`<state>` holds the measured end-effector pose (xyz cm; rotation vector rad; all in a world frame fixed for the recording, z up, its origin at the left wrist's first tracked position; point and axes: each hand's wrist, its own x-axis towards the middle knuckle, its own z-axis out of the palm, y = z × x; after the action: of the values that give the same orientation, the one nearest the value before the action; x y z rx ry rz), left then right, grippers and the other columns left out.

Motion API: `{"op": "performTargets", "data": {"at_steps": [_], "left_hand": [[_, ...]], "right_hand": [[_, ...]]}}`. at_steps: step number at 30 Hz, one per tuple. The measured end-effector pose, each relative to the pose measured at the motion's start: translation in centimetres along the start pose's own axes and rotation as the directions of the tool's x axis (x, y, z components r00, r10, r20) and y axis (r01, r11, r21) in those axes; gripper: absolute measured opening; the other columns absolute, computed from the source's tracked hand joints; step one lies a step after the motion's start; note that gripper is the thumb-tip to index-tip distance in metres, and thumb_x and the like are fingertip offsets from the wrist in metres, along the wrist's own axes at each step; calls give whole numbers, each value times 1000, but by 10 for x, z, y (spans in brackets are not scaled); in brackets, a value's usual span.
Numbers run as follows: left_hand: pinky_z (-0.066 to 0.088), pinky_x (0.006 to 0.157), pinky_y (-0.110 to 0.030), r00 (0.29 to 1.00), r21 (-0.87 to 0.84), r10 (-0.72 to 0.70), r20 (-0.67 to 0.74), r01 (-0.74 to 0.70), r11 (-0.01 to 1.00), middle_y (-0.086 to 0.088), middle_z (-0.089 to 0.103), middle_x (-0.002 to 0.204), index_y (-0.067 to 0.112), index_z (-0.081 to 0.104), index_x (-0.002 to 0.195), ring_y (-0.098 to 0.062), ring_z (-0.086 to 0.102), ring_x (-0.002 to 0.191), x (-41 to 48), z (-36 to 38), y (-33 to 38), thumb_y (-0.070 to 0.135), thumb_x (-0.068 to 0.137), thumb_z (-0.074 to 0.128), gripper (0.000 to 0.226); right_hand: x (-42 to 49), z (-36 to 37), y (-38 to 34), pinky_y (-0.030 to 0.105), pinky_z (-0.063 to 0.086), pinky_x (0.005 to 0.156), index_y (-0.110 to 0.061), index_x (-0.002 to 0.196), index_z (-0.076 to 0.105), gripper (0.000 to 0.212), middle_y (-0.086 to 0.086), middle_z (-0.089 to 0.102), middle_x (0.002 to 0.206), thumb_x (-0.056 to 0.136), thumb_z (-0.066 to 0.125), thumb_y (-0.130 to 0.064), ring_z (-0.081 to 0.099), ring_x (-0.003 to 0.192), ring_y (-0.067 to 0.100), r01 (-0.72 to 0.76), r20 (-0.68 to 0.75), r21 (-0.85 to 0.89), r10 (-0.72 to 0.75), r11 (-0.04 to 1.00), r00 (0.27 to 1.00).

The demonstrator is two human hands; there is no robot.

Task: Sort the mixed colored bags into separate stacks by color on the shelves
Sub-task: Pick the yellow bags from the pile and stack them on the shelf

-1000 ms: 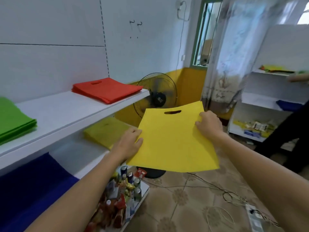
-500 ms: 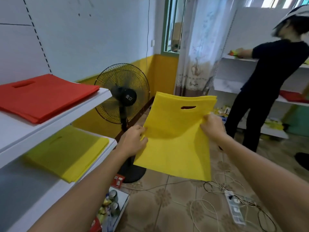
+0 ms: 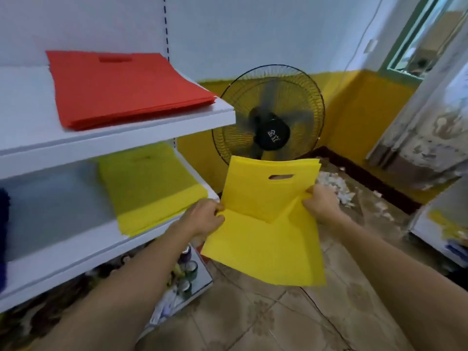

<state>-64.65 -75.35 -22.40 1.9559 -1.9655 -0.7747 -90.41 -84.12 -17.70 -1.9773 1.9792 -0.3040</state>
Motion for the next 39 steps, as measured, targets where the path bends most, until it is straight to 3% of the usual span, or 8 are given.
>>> {"op": "performTargets", "data": {"at_steps": [4, 6, 9, 12, 17, 24, 31, 39], "left_hand": [[37, 66, -26, 972, -89, -229, -59, 223, 971, -10, 59, 88, 22, 60, 100, -29, 59, 81, -12, 2, -37, 28, 88, 47, 18], [36, 66, -26, 934, -116, -346, -91, 335, 935, -15, 64, 95, 14, 59, 122, -27, 57, 79, -25, 1, -55, 23, 91, 49, 34], [44, 73, -32, 868, -144, -462, -180, 441, 886, -19, 64, 100, 7, 55, 128, -30, 58, 89, -43, 0, -82, 21, 92, 50, 38], [43, 91, -34, 818, -154, -511, -265, 487, 860, -15, 56, 123, 8, 51, 132, -30, 51, 113, -56, -5, -110, 21, 92, 51, 42], [42, 91, -37, 758, -95, -492, -428, 503, 859, -21, 58, 117, 4, 56, 127, -35, 51, 111, -44, -16, -157, 35, 75, 35, 64], [34, 103, -35, 693, -58, -543, -475, 591, 805, -12, 43, 141, 11, 43, 138, -30, 38, 126, -10, -20, -215, 47, 74, 31, 75], [36, 101, -35, 640, -49, -631, -439, 684, 728, -10, 33, 139, 19, 38, 140, -29, 32, 126, 18, -7, -244, 37, 89, 50, 55], [36, 102, -35, 602, -146, -695, -393, 706, 693, -12, 37, 137, 25, 39, 139, -28, 37, 127, -17, -30, -225, 35, 89, 52, 53]], "right_hand": [[44, 39, -39, 42, 47, 93, 9, 119, 53, 34, 24, 55, 122, 87, 49, -2, 53, 111, 35, 182, 149, -41, -174, 982, 973], [55, 60, -64, 41, 45, 94, 10, 121, 51, 34, 24, 52, 125, 89, 48, -2, 50, 115, 35, 257, 198, -21, -248, 966, 948], [65, 91, -99, 45, 47, 94, 8, 120, 52, 32, 23, 51, 124, 90, 47, -2, 51, 113, 36, 351, 225, 18, -346, 936, 911], [77, 122, -135, 48, 49, 88, 3, 118, 54, 30, 22, 54, 120, 89, 47, 0, 55, 106, 37, 507, 176, -6, -498, 862, 849], [110, 171, -187, 40, 50, 80, -7, 129, 50, 42, 17, 45, 131, 89, 44, 3, 57, 100, 37, 666, 75, 35, -666, 745, 742], [166, 235, -251, 44, 40, 93, -6, 135, 46, 41, 18, 45, 134, 94, 42, -4, 44, 122, 35, 730, 26, -10, -729, 684, 684], [181, 290, -254, 51, 31, 101, -15, 141, 30, 47, 20, 35, 139, 97, 37, -30, 28, 131, 37, 608, 329, -131, -544, 783, 772], [158, 252, -264, 48, 37, 94, -13, 143, 30, 51, 20, 42, 136, 96, 43, -26, 34, 126, 37, 672, 189, -111, -648, 732, 738]]}}
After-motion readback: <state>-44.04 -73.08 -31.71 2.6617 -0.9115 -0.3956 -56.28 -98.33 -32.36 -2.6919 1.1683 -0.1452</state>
